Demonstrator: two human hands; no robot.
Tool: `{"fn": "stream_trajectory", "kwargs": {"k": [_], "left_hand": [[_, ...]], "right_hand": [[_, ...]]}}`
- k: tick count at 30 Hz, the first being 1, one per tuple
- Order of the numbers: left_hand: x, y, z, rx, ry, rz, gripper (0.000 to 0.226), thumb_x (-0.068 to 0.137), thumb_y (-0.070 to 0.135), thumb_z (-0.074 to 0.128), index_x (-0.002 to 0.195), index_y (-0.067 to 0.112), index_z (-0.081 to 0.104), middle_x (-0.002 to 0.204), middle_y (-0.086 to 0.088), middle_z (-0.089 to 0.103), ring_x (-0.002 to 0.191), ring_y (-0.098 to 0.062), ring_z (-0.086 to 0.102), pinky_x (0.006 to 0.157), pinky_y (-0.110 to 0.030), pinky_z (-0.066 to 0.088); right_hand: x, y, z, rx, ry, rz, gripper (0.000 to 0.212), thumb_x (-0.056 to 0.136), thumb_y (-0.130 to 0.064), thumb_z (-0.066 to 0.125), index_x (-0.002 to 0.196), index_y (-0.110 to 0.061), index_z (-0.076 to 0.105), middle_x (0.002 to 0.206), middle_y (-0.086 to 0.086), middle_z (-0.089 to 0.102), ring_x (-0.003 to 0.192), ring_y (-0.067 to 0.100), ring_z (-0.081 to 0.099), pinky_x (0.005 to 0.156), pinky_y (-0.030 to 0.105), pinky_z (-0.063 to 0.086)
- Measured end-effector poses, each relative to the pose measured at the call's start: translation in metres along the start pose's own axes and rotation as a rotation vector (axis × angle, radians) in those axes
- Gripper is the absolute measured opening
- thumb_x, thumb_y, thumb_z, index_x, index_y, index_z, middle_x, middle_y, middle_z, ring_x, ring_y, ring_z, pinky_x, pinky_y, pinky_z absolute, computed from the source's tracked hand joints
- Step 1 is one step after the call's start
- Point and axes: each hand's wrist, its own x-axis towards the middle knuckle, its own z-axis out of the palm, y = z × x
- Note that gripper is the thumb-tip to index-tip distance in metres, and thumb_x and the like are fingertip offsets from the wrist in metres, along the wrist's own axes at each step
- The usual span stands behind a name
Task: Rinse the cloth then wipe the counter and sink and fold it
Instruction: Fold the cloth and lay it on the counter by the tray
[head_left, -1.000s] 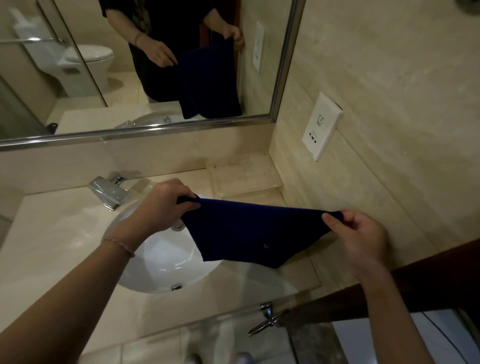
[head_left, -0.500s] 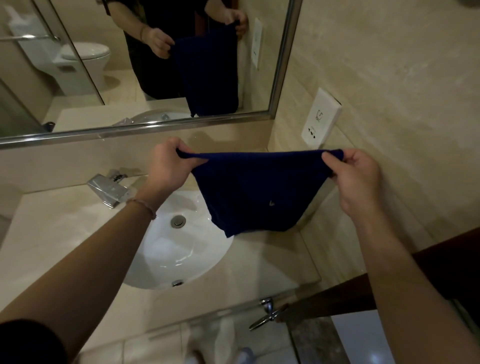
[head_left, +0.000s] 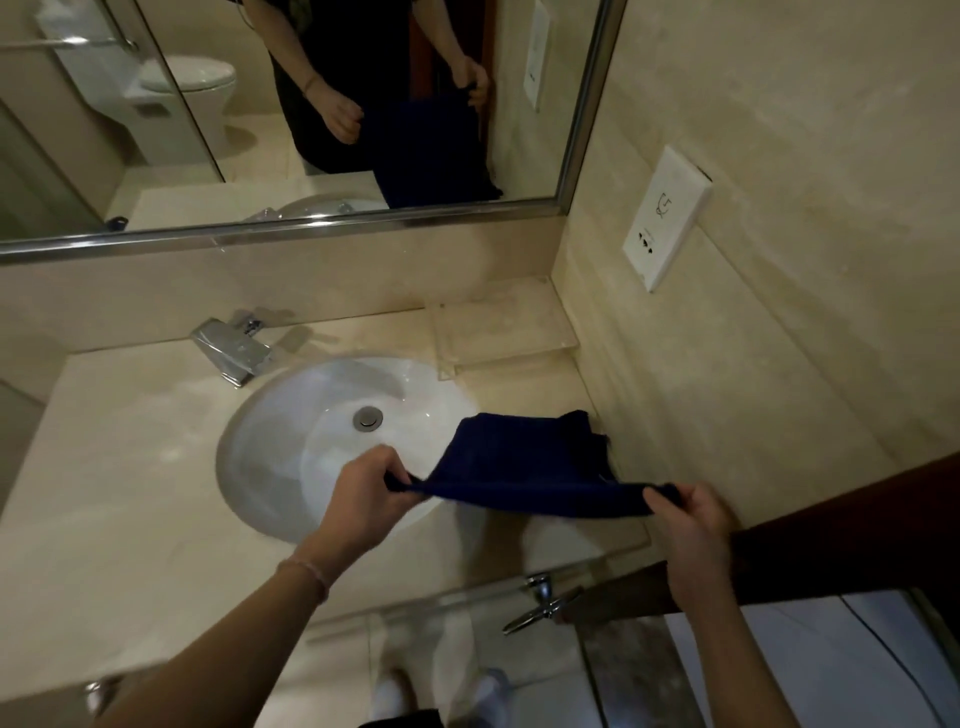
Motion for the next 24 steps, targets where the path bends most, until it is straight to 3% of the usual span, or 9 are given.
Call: {"fn": "stream_trajectory", "kwargs": {"k": [4, 8, 10, 12, 14, 18, 21, 24], "left_hand": [[-0.014, -0.016, 0.009, 0.034, -0.129, 0.003, 0.054, 0.057, 0.017, 0.099, 0.058, 0.026, 0.046, 0.068, 0.004, 0.061, 0.068, -0.015, 0.061, 0.058, -0.031, 0.047], [-0.014, -0.015, 0.014, -0.018, -0.165, 0.118, 0.059, 0.058, 0.0, 0.094, 0.056, 0.03, 0.044, 0.098, 0.002, 0.062, 0.092, -0.009, 0.06, 0.069, -0.014, 0.049], [-0.012, -0.015, 0.016, -0.035, -0.212, 0.099, 0.054, 0.065, -0.001, 0.092, 0.058, 0.023, 0.044, 0.106, 0.002, 0.068, 0.097, -0.013, 0.068, 0.07, -0.025, 0.058], [-0.011, -0.016, 0.017, -0.05, -0.263, 0.04, 0.049, 0.072, 0.001, 0.089, 0.063, 0.017, 0.043, 0.091, 0.001, 0.073, 0.079, -0.017, 0.072, 0.063, -0.031, 0.059], [-0.012, -0.017, 0.017, -0.044, -0.319, 0.027, 0.05, 0.075, 0.006, 0.087, 0.065, 0.02, 0.041, 0.07, -0.001, 0.068, 0.06, -0.017, 0.062, 0.056, -0.03, 0.051], [-0.024, -0.028, 0.015, -0.006, -0.42, 0.081, 0.054, 0.075, 0.011, 0.087, 0.064, 0.023, 0.035, 0.057, 0.012, 0.039, 0.056, -0.008, 0.03, 0.053, -0.021, 0.028], [-0.032, -0.036, 0.016, -0.018, -0.478, 0.041, 0.057, 0.079, 0.01, 0.084, 0.063, 0.026, 0.033, 0.054, 0.013, 0.037, 0.054, -0.007, 0.032, 0.052, -0.022, 0.034], [-0.035, -0.037, 0.018, -0.058, -0.528, -0.009, 0.061, 0.08, 0.005, 0.084, 0.056, 0.029, 0.033, 0.051, 0.013, 0.035, 0.049, -0.009, 0.039, 0.048, -0.026, 0.042]], "right_hand": [[-0.006, 0.029, -0.017, -0.069, -0.053, 0.0, 0.007, 0.093, -0.001, 0.065, 0.09, 0.0, 0.058, 0.089, 0.016, 0.066, 0.087, 0.034, 0.064, 0.068, 0.035, 0.048], [-0.002, 0.038, -0.012, -0.079, -0.134, 0.006, 0.007, 0.093, -0.006, 0.067, 0.096, -0.003, 0.061, 0.098, 0.017, 0.069, 0.093, 0.033, 0.068, 0.073, 0.039, 0.055], [-0.001, 0.039, -0.009, -0.059, -0.16, 0.014, 0.007, 0.093, -0.006, 0.067, 0.099, -0.006, 0.063, 0.101, 0.015, 0.071, 0.095, 0.03, 0.069, 0.074, 0.039, 0.056], [-0.001, 0.038, -0.007, -0.04, -0.179, 0.0, 0.004, 0.094, -0.006, 0.066, 0.097, -0.007, 0.063, 0.101, 0.014, 0.07, 0.095, 0.029, 0.068, 0.074, 0.037, 0.055], [-0.001, 0.038, -0.007, -0.038, -0.19, -0.018, 0.01, 0.093, -0.003, 0.066, 0.088, -0.01, 0.061, 0.095, 0.012, 0.069, 0.091, 0.029, 0.067, 0.074, 0.039, 0.054], [-0.006, 0.046, -0.017, -0.076, -0.275, 0.0, 0.031, 0.087, 0.006, 0.066, 0.067, -0.014, 0.055, 0.078, 0.014, 0.063, 0.079, 0.026, 0.06, 0.072, 0.039, 0.047], [-0.008, 0.059, -0.028, -0.1, -0.294, 0.029, 0.027, 0.087, 0.007, 0.067, 0.069, -0.007, 0.053, 0.075, 0.017, 0.06, 0.077, 0.027, 0.057, 0.07, 0.036, 0.045], [-0.008, 0.073, -0.035, -0.109, -0.275, 0.032, 0.029, 0.089, 0.005, 0.067, 0.069, -0.012, 0.053, 0.076, 0.019, 0.06, 0.076, 0.027, 0.057, 0.069, 0.038, 0.045]]}}
